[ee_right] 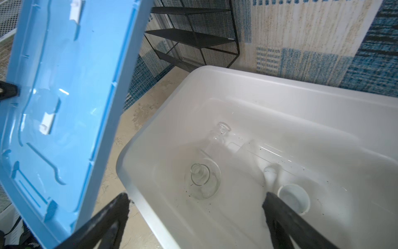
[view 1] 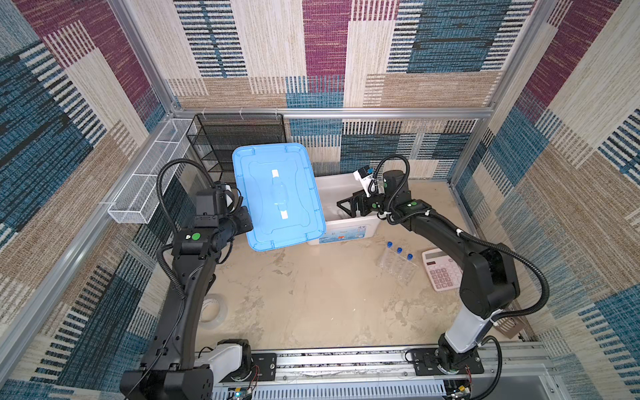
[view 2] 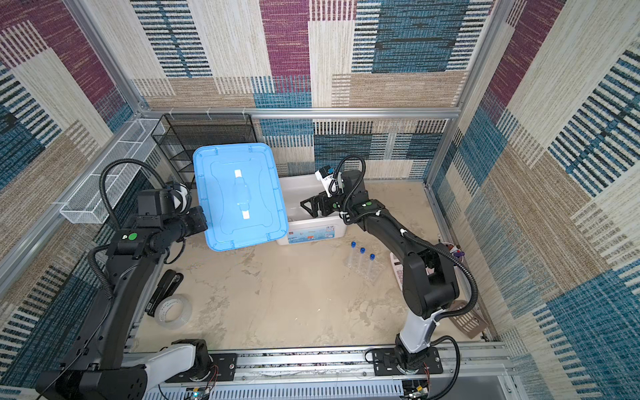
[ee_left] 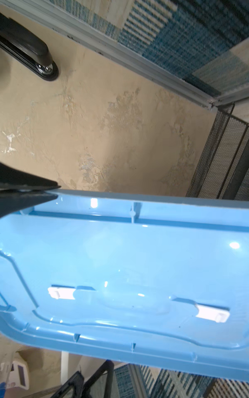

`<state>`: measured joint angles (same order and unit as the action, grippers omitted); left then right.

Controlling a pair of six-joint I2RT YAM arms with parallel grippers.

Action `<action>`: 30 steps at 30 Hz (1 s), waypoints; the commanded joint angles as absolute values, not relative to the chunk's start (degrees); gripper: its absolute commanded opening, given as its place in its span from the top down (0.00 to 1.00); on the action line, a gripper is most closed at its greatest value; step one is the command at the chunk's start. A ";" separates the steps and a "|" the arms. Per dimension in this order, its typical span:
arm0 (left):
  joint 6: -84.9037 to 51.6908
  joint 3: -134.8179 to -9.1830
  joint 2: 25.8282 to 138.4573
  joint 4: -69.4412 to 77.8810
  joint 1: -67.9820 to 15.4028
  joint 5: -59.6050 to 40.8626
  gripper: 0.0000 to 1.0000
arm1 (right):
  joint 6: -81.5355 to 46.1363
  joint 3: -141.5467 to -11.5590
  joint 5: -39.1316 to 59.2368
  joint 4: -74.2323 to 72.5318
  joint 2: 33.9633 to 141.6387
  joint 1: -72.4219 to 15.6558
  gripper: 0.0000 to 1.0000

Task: Organize the chemistry lab equipment

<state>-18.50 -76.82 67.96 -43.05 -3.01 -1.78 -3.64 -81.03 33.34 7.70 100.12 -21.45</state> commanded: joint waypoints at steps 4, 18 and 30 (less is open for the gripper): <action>-21.26 -78.27 71.27 -36.25 -7.10 -0.25 1.00 | -9.48 -77.95 45.09 0.11 98.39 -18.14 0.03; -23.02 -80.62 78.57 -27.88 -12.42 -3.36 1.00 | -12.71 -77.43 54.82 -1.73 99.82 -15.60 0.10; -23.47 -80.68 81.29 -23.59 -14.67 -6.67 1.00 | -14.79 -77.35 54.08 -2.26 100.58 -14.76 0.13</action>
